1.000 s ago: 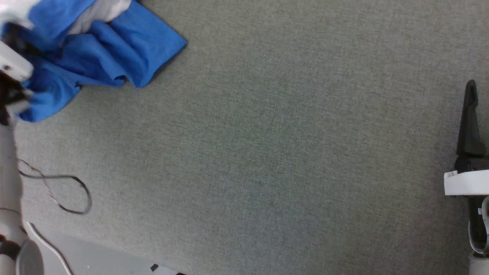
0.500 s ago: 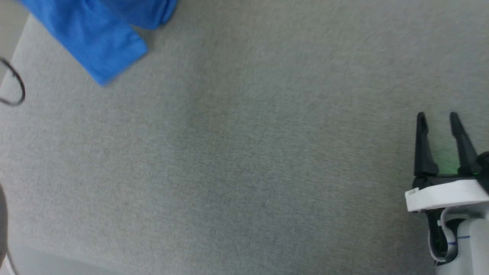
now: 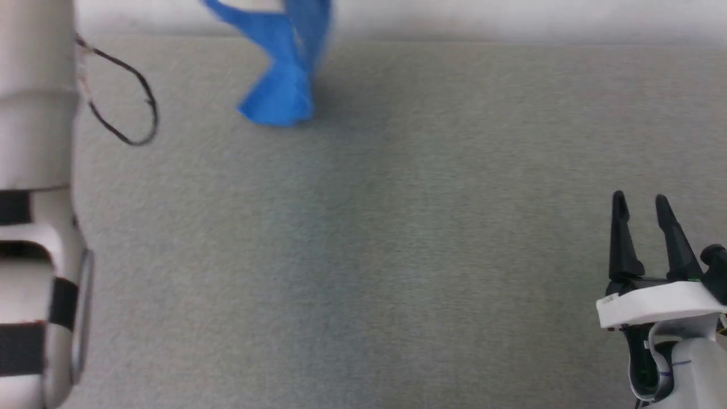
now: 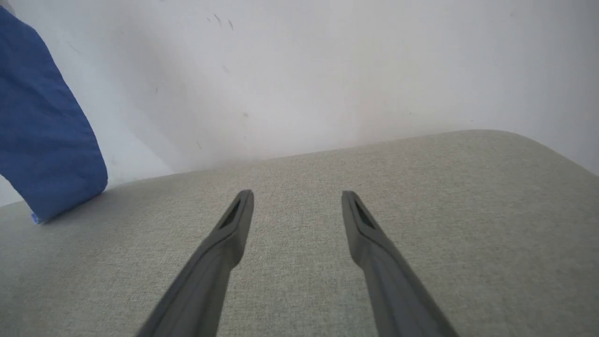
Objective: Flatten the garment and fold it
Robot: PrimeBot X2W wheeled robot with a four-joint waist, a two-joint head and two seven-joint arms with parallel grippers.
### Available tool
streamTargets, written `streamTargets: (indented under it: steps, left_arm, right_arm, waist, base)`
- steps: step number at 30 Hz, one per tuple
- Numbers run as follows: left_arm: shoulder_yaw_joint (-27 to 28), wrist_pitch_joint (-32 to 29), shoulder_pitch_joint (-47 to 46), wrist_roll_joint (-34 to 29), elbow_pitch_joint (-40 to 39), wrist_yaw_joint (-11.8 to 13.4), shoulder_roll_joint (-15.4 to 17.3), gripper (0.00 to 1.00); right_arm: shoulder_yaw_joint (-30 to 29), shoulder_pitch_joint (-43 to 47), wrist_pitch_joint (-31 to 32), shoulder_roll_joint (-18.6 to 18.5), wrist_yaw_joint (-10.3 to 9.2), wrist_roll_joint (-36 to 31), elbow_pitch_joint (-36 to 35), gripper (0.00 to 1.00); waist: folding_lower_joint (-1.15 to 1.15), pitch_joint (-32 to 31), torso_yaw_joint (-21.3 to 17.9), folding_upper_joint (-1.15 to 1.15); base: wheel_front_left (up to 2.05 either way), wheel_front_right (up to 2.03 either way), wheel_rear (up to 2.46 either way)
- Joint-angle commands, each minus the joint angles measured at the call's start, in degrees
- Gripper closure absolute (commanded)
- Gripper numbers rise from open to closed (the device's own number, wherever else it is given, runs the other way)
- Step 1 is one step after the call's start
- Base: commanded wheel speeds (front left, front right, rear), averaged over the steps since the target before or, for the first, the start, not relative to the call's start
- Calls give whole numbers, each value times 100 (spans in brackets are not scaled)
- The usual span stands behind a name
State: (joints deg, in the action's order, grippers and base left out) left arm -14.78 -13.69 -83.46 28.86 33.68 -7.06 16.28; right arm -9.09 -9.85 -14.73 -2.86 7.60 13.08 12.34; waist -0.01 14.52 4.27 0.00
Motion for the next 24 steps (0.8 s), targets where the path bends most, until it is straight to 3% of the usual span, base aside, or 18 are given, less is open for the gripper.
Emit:
streamTargets:
  steps: [1, 11, 24]
  left_arm:
    - [-166, -71, 253, 96, 73, -41, -86, 100]
    - [-1184, -487, 2374, 942, 202, -42, -793, 100]
    - [-2350, -1347, 4874, 1116, 477, -23, -1080, 100]
  right_arm:
    - [-63, 100, -25, -1, -11, 54, -15, 0]
    - [-173, 329, -26, -1, -11, 99, 19, 0]
    - [-59, 408, -27, -1, -11, 111, 76, 0]
  waist:
    - [1, -406, -497, 0]
    - [1, -580, -479, 0]
    - [1, -691, -185, 0]
  base:
    - [0, 0, 0]
    - [0, 0, 0]
    - [0, 0, 0]
